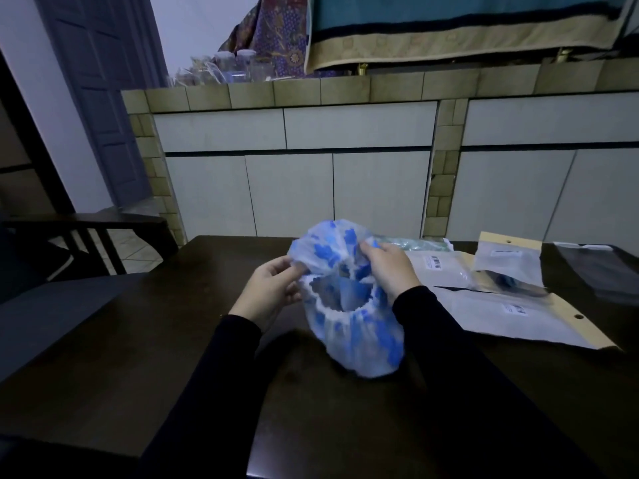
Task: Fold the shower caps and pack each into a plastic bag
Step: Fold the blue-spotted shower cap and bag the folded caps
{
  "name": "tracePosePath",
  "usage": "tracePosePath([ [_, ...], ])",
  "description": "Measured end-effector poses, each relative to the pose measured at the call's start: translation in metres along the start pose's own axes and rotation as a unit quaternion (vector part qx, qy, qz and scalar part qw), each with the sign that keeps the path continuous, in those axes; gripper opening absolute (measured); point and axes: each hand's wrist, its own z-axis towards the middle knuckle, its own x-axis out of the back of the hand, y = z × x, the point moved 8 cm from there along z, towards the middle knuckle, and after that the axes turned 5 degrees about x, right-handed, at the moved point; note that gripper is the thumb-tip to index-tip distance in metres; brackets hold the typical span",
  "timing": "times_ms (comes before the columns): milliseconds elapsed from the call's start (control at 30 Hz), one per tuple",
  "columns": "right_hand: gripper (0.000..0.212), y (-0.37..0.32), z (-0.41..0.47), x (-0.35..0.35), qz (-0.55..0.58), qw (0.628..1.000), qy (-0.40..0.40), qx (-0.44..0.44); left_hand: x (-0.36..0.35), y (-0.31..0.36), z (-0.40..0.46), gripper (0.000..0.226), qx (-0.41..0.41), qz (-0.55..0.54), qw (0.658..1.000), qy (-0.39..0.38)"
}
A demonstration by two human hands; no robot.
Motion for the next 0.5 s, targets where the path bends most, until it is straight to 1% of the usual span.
tracePosePath([
  [67, 0.025, -0.006, -0.001, 0.016, -0.04, 0.998, 0.036, 0.038, 0.013, 0.0, 0.002, 0.013, -0.017, -0.002, 0.998, 0.052],
  [100, 0.024, -0.007, -0.001, 0.025, -0.052, 0.995, 0.058, 0.054, 0.025, 0.003, 0.002, 0.011, -0.039, 0.036, 0.993, 0.105],
  [167, 0.016, -0.009, -0.002, 0.038, -0.093, 0.987, 0.099, 0.084, 0.051, 0.015, -0.001, 0.005, -0.081, 0.151, 0.959, 0.224],
  [200, 0.01, -0.011, -0.004, 0.041, -0.117, 0.984, 0.104, 0.089, 0.059, 0.02, -0.005, 0.008, -0.093, 0.185, 0.942, 0.265],
  [233, 0.003, -0.013, -0.007, 0.039, -0.142, 0.981, 0.093, 0.092, 0.063, 0.023, -0.006, 0.01, -0.102, 0.198, 0.935, 0.275],
  [267, 0.012, -0.015, -0.01, 0.036, -0.175, 0.977, 0.073, 0.101, 0.063, 0.024, -0.006, 0.011, -0.106, 0.206, 0.936, 0.266],
  [333, 0.048, -0.023, -0.016, 0.025, -0.244, 0.959, 0.02, 0.141, 0.059, 0.026, -0.005, 0.014, -0.125, 0.227, 0.939, 0.226],
  [367, 0.061, -0.03, -0.02, 0.019, -0.265, 0.949, 0.001, 0.171, 0.055, 0.028, -0.005, 0.016, -0.137, 0.233, 0.94, 0.205],
  [400, 0.066, -0.037, -0.022, 0.012, -0.267, 0.942, -0.018, 0.201, 0.053, 0.029, -0.006, 0.019, -0.146, 0.24, 0.941, 0.188],
  [433, 0.064, -0.042, -0.022, 0.006, -0.254, 0.941, -0.037, 0.221, 0.052, 0.03, -0.007, 0.022, -0.154, 0.247, 0.941, 0.175],
  [500, 0.05, -0.042, -0.016, -0.005, -0.223, 0.947, -0.074, 0.217, 0.05, 0.034, -0.009, 0.025, -0.163, 0.245, 0.944, 0.149],
])
